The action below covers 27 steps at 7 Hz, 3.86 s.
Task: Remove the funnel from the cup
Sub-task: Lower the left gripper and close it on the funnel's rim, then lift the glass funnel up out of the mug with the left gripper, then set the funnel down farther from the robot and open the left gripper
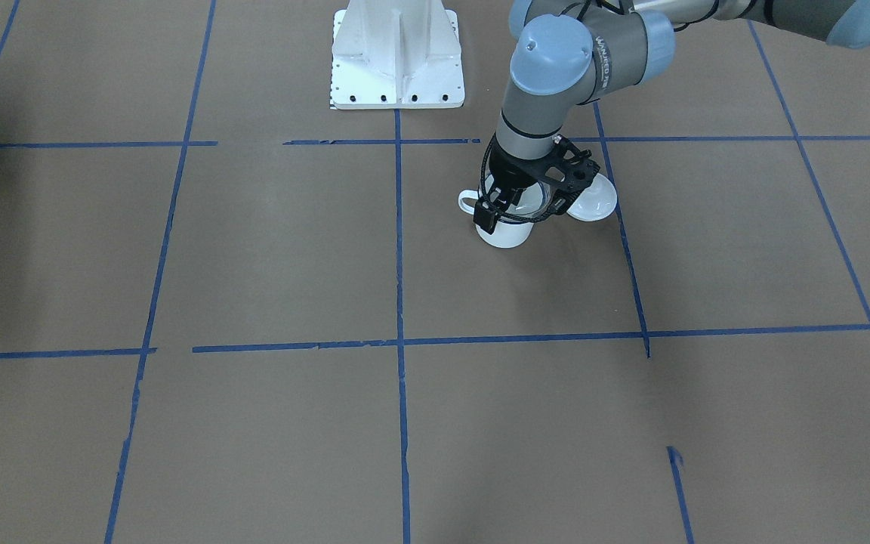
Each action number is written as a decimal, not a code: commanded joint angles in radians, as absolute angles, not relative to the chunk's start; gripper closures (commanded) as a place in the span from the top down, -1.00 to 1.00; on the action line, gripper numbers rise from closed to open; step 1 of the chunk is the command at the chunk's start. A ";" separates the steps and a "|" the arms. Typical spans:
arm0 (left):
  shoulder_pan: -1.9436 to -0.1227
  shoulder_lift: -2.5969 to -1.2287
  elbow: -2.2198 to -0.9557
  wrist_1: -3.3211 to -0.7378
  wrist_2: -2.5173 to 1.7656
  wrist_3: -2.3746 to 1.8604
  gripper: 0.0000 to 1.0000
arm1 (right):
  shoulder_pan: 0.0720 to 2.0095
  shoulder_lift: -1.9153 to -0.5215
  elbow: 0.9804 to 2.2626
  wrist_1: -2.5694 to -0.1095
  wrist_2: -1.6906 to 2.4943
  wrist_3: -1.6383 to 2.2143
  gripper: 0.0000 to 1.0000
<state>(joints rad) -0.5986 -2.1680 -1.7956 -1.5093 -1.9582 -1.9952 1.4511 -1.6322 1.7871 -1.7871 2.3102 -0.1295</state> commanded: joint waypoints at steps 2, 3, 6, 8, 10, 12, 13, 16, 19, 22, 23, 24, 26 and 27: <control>-0.607 -2.172 -1.828 -1.483 -1.957 -1.993 -1.00 | 1.451 -1.632 1.787 -1.787 2.310 -0.130 1.00; -0.617 -2.192 -1.907 -1.371 -1.954 -1.980 -1.00 | 1.451 -1.632 1.787 -1.787 2.310 -0.130 1.00; -0.707 -2.275 -1.971 -1.255 -1.875 -1.898 -1.00 | 1.451 -1.632 1.787 -1.787 2.310 -0.129 1.00; -0.776 -2.200 -1.828 -1.697 -1.813 -1.887 -1.00 | 1.451 -1.632 1.787 -1.787 2.310 -0.129 1.00; -0.798 -2.168 -1.581 -2.167 -1.754 -1.932 -1.00 | 1.451 -1.632 1.787 -1.787 2.310 -0.130 1.00; -0.792 -2.105 -1.360 -2.627 -1.644 -1.953 -1.00 | 1.451 -1.632 1.787 -1.787 2.310 -0.130 1.00; -0.787 -2.102 -1.298 -2.737 -1.593 -1.979 -1.00 | 1.451 -1.632 1.787 -1.787 2.310 -0.130 1.00; -0.782 -2.085 -1.218 -2.882 -1.589 -2.000 -1.00 | 1.451 -1.632 1.787 -1.787 2.310 -0.130 1.00; -0.761 -2.085 -1.180 -2.982 -1.534 -2.056 -0.16 | 1.451 -1.632 1.787 -1.787 2.310 -0.129 1.00; -0.759 -2.071 -1.236 -2.867 -1.542 -2.042 0.99 | 1.451 -1.632 1.787 -1.787 2.310 -0.129 1.00; -0.758 -2.042 -1.338 -2.650 -1.581 -2.039 0.99 | 1.451 -1.632 1.787 -1.787 2.310 -0.130 1.00; -0.759 -2.040 -1.404 -2.481 -1.700 -1.992 0.99 | 1.451 -1.632 1.787 -1.787 2.310 -0.129 1.00; -0.764 -2.039 -1.550 -2.105 -1.765 -1.810 0.98 | 1.451 -1.632 1.787 -1.787 2.310 -0.129 1.00; -0.761 -1.967 -1.684 -1.945 -1.784 -1.704 0.98 | 1.451 -1.632 1.787 -1.787 2.310 -0.129 1.00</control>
